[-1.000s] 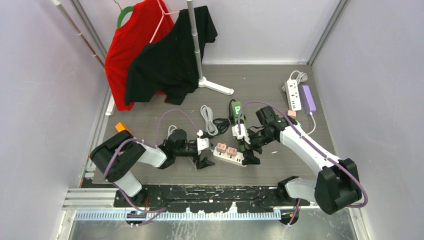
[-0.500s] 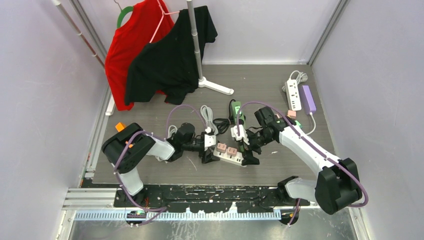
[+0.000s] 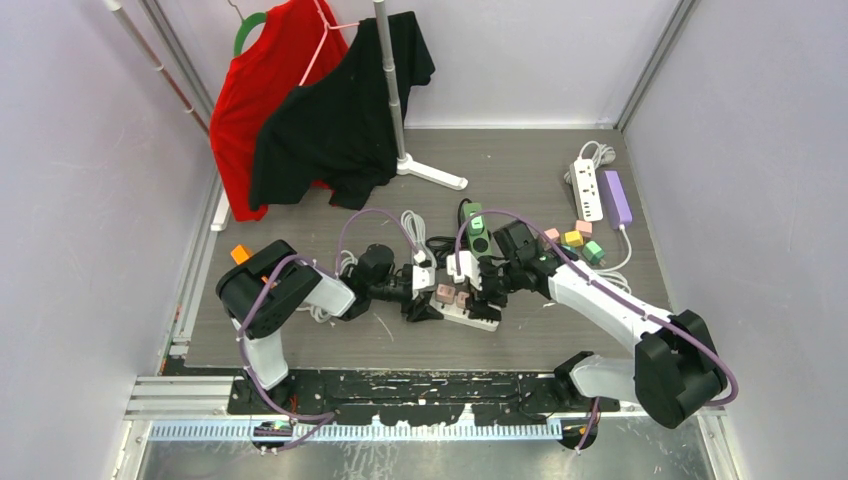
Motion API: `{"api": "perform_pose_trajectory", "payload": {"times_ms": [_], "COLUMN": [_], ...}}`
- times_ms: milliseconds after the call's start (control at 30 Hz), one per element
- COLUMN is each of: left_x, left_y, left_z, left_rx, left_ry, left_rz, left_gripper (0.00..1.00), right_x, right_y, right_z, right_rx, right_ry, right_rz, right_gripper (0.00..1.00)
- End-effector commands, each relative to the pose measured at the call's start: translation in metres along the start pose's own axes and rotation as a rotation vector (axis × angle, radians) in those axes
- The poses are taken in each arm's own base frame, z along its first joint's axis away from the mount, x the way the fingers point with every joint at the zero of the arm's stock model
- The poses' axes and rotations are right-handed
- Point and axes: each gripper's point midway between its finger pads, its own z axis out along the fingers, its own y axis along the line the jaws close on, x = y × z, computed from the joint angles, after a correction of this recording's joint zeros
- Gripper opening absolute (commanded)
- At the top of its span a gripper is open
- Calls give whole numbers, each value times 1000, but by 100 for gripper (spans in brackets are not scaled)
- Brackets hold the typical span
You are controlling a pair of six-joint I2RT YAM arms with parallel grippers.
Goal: Pull the plug off the socket
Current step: Remove the plug from the socket.
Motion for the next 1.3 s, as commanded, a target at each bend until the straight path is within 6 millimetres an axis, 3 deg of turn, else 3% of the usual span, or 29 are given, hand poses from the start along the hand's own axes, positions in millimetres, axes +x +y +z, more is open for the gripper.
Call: {"api": "perform_pose_trajectory", "payload": {"times_ms": [0,300,500,567,733,900,1000,1100,1200,1267], "left_x": [-3,-2,1,1,2,3,4,4,2,1], "left_y": [-1,-4,-5,-4,-3,-3,-4,-3,-3,-3], "left_z": [0,0,-1,-2,-2,-4,-5,-5,-5,-6], "left_rx": [-6,-27,-38,-44,-51,-64,-68,-70,-72,-73], "left_ry": [-23,-17,-16,-14,-13,-10,-11,-14,-19,-20], "left_rz": [-19,-25,-16,-17,-17,-14,-13,-12,-9,-8], "left_gripper": [32,18,9,8,5,4,4,4,4,4], "right_x": [-12,-10,-4,-1,2,-9,2,7,1,-7], "right_y": [-22,-30,-38,-34,5,-22,-34,-19,3,8], "right_z": [0,5,4,6,19,18,3,-3,4,11], "right_rx": [102,140,159,127,-23,67,115,71,-25,-43], "right_ry": [-36,2,45,63,95,72,67,43,-2,-17], "right_rz": [15,47,133,135,-3,139,172,113,54,40], "right_gripper": [65,28,12,9,6,1,1,1,1,1]}}
